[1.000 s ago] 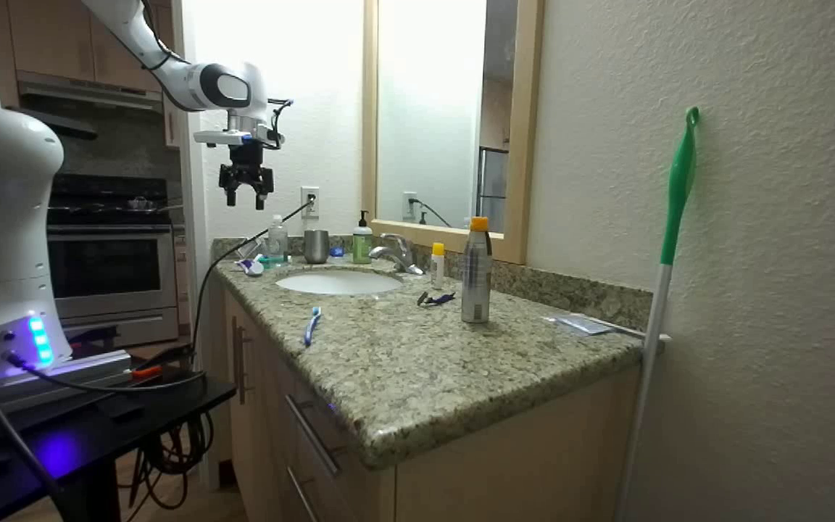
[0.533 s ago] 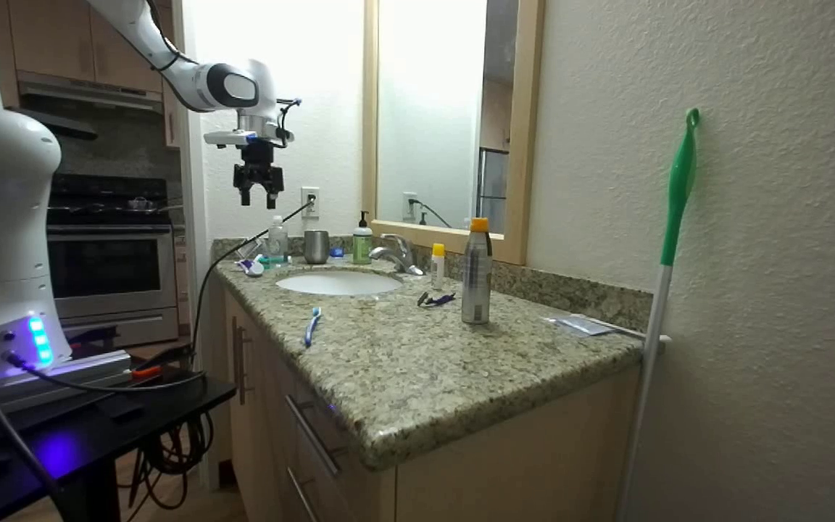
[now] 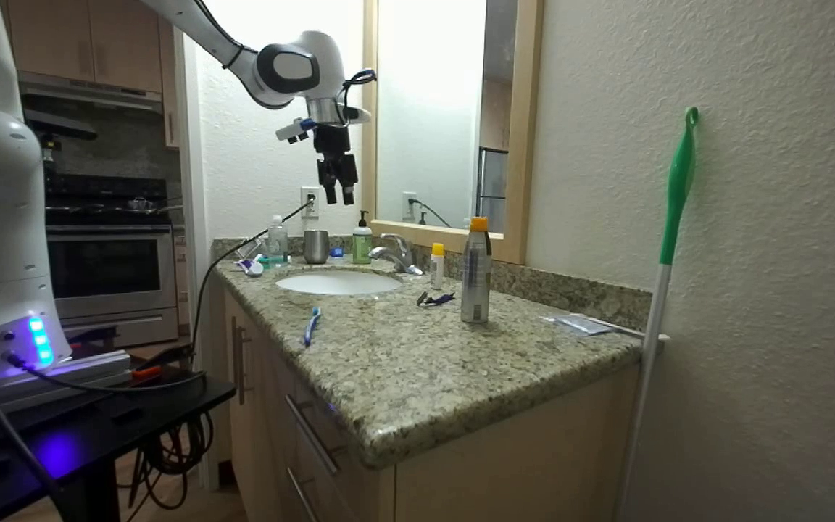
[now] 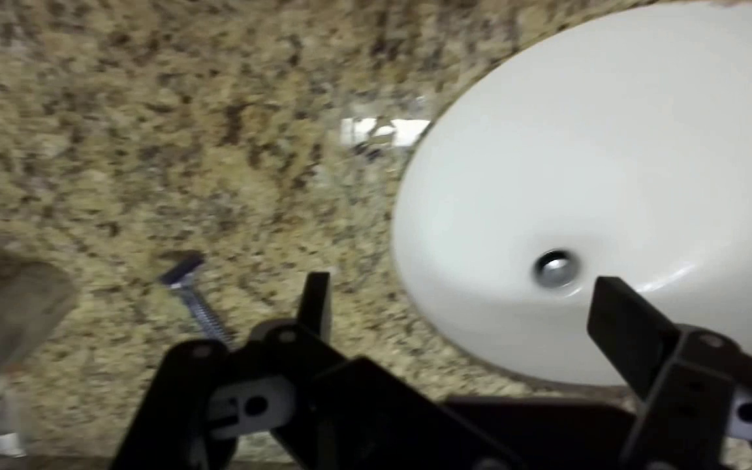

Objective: Pick up the toothbrush from the countertop and put it in the silver cup.

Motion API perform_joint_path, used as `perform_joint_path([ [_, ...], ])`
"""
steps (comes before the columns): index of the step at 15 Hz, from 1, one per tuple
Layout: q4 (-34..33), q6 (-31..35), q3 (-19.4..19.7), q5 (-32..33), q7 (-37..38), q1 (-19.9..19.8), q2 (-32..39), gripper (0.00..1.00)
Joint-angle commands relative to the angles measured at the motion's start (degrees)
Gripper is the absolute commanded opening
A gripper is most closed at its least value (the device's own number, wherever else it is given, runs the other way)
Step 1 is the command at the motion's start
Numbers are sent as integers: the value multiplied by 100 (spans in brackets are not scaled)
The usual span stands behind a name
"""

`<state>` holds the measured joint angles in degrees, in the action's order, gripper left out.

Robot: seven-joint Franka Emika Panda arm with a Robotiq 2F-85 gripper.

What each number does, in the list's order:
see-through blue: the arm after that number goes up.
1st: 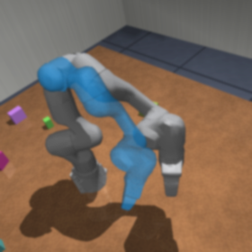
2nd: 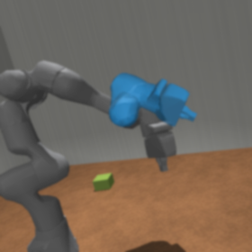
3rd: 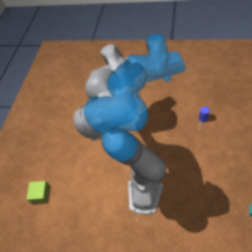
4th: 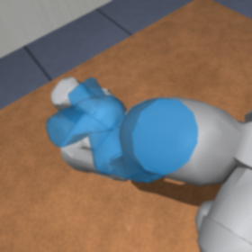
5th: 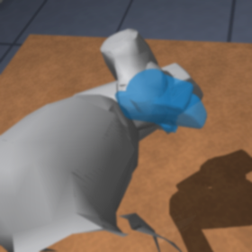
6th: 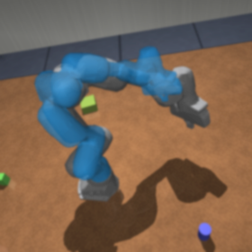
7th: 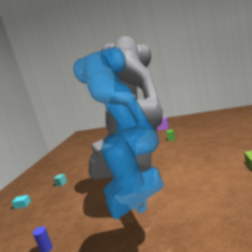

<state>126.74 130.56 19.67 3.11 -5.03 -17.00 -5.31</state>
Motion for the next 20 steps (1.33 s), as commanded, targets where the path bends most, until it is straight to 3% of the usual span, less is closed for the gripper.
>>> perform_joint_path([
  [1, -1108, -1200, 38, -182, -101, -108, 235, 100],
  [2, -520, -495, 75, 12, -2, -188, 129, 100],
  [5, -1035, -1083, 35, -99, -48, -128, 129, 100],
  [8, -1318, -1116, 221, 522, -396, -315, 628, 100],
  [11, -1487, -1157, 571, 955, -1636, -654, 979, 100],
  [18, -1241, -1177, 784, 191, -4780, -1418, 1473, 100],
  [19, -1156, -1186, 781, 202, -5120, -1491, 1520, 100],
  [20, -1210, -1140, 755, 313, -4490, -1380, 1367, 100],
])
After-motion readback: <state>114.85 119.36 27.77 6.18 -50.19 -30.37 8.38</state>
